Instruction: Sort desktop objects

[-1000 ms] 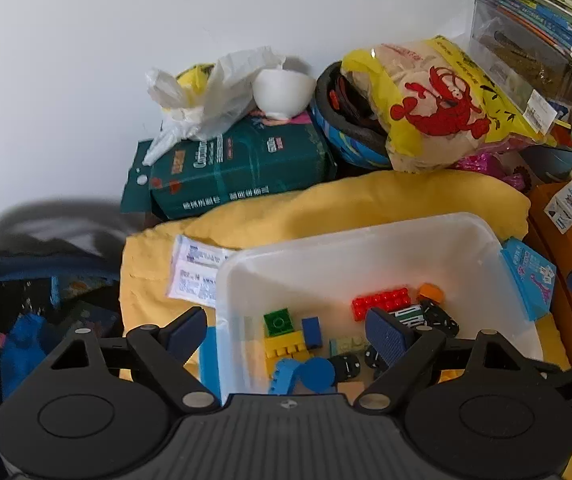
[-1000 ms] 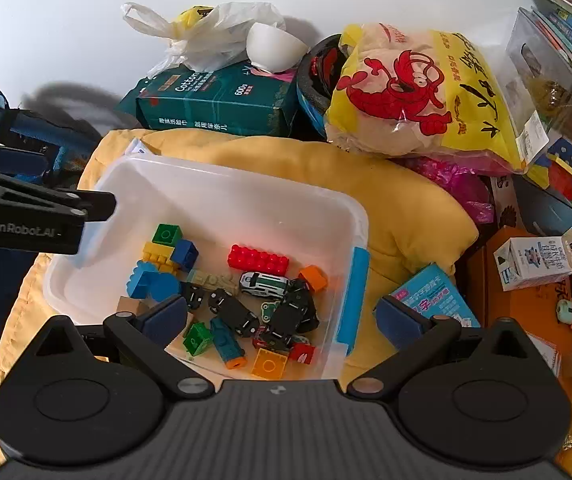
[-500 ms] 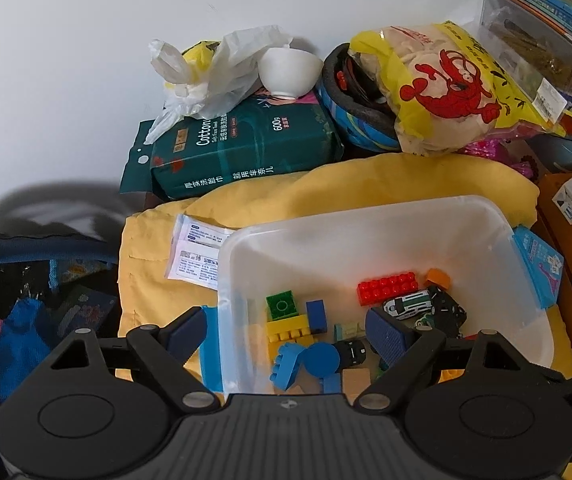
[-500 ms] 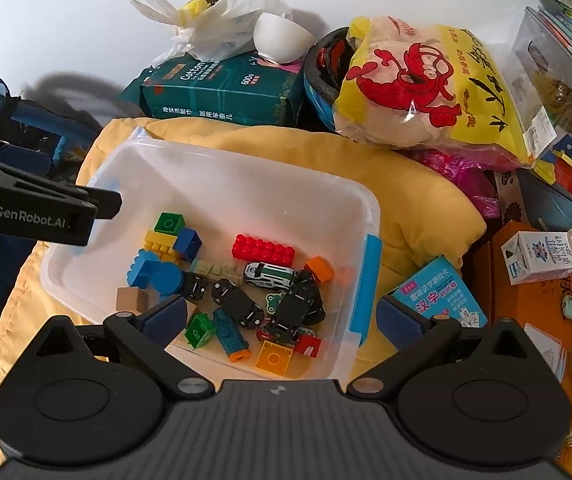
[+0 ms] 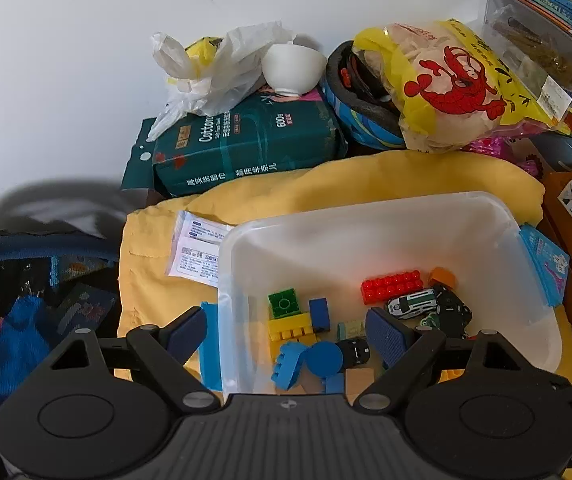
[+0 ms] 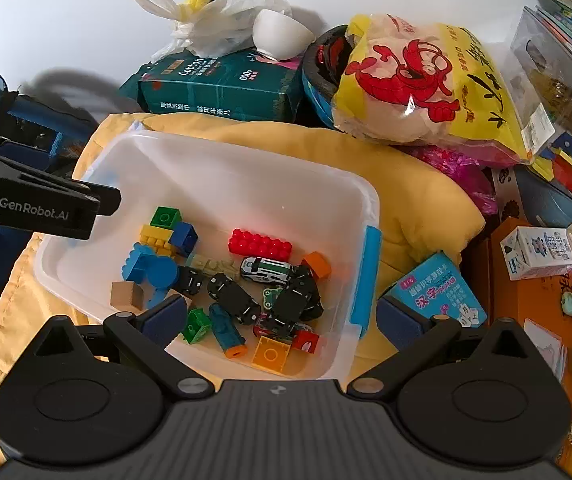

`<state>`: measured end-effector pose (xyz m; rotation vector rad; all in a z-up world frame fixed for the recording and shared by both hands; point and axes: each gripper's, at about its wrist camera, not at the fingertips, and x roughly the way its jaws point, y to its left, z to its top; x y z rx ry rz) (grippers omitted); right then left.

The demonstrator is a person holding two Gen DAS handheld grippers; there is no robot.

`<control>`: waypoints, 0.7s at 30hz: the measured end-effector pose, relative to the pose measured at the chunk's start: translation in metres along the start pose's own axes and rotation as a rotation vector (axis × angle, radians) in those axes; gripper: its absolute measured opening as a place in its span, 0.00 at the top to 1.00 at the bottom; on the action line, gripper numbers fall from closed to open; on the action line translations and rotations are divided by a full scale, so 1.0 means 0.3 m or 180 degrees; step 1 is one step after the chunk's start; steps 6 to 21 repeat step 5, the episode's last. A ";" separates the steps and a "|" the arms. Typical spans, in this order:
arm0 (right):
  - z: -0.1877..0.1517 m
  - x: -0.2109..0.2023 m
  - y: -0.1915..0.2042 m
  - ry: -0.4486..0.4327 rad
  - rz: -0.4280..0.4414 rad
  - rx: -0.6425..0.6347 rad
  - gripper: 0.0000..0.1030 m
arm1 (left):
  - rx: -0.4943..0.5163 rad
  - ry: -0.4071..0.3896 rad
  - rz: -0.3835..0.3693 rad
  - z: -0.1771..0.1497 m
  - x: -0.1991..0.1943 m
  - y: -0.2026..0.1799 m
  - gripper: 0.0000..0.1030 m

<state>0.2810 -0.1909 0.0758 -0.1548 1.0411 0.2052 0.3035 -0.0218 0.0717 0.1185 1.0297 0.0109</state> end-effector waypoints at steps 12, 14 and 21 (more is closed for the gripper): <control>-0.012 0.010 -0.002 0.0008 -0.0013 0.0017 0.00 | 0.0038 -0.0054 -0.0111 -0.006 -0.006 -0.017 0.14; -0.012 0.010 -0.002 0.0008 -0.0013 0.0017 0.00 | 0.0038 -0.0054 -0.0111 -0.006 -0.006 -0.017 0.14; -0.012 0.010 -0.002 0.0008 -0.0013 0.0017 0.00 | 0.0038 -0.0054 -0.0111 -0.006 -0.006 -0.017 0.14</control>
